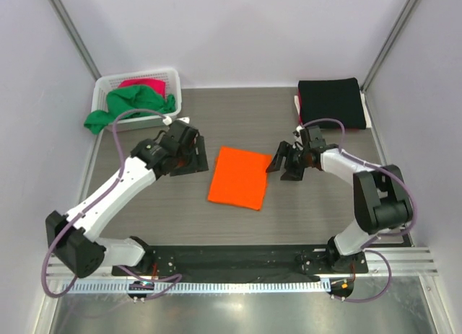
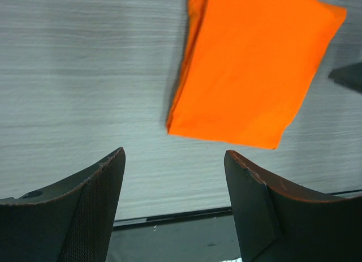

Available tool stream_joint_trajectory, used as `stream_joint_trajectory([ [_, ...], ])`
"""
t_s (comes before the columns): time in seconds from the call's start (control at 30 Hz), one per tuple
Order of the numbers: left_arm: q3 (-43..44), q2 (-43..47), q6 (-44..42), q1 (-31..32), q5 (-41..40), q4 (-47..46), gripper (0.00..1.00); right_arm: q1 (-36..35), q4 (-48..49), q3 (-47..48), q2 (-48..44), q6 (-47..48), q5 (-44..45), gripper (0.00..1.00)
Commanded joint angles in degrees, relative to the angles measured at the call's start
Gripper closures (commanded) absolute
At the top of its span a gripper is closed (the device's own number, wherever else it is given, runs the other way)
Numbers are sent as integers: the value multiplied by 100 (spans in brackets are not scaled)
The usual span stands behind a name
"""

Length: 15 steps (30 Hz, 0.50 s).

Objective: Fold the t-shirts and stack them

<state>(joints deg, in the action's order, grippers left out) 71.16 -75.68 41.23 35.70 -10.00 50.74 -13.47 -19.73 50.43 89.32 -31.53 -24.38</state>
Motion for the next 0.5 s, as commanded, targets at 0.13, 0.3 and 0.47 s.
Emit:
stream_joint_trajectory([
  [0.13,-523,984,25,-46,-301,682,28,214,1392,308,972,-90,-708,28],
  [0.3,-664,1467,130,-46,-397,929,28,196,2138,300,1755,-327,-945,33],
  [0.47,-831,1837,236,-46,-450,1104,28,-23,2928,46,2142,-626,-1121,40],
])
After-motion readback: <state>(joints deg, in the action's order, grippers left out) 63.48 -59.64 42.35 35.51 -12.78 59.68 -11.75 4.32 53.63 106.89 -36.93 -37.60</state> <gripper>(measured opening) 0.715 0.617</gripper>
